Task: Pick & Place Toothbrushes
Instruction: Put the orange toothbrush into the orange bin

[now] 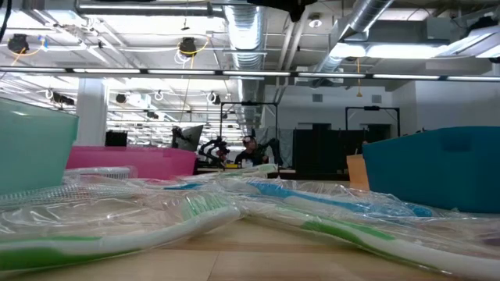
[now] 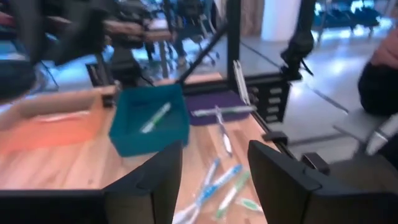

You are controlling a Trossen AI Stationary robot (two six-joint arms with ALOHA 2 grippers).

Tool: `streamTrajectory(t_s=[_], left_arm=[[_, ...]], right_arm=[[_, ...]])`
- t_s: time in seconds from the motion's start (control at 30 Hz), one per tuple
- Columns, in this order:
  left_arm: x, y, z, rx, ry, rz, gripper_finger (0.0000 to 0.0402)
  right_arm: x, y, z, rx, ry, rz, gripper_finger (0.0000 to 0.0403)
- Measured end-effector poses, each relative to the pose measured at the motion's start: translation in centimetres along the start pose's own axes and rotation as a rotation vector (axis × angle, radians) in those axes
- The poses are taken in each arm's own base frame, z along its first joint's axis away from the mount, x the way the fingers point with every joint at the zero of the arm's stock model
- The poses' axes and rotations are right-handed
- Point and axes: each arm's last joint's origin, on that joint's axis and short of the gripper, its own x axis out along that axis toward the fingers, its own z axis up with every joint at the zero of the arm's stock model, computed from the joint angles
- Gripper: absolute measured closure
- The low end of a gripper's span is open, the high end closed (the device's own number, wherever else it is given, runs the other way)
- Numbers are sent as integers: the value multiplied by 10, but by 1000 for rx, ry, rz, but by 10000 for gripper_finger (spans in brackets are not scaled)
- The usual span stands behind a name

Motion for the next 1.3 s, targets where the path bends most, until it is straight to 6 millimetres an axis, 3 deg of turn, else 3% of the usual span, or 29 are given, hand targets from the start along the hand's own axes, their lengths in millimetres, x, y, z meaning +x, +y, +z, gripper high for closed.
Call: streamTrajectory(t_s=[0.2, 0.37, 0.53, 0.67, 0.87, 1.0, 1.3], left_arm=[[-20, 17, -12, -3, -143, 37, 237], [-34, 33, -22, 13, -191, 99, 240], [-40, 47, -27, 69, -221, 282, 241], [-41, 58, -26, 128, -194, 451, 243], [-39, 70, -26, 207, -155, 561, 244], [-39, 80, -25, 199, -156, 631, 244], [-30, 99, -29, 239, -111, 715, 244]], right_arm=[[26, 4, -16, -98, -35, 216, 332], [54, -4, -35, -196, -68, 166, 332], [80, -20, -52, -327, -83, 97, 332], [97, -38, -52, -255, -37, 80, 332], [124, -60, -59, -230, 68, 141, 332], [131, -75, -54, -224, 55, 109, 332], [136, -101, -86, -83, 113, 235, 332]])
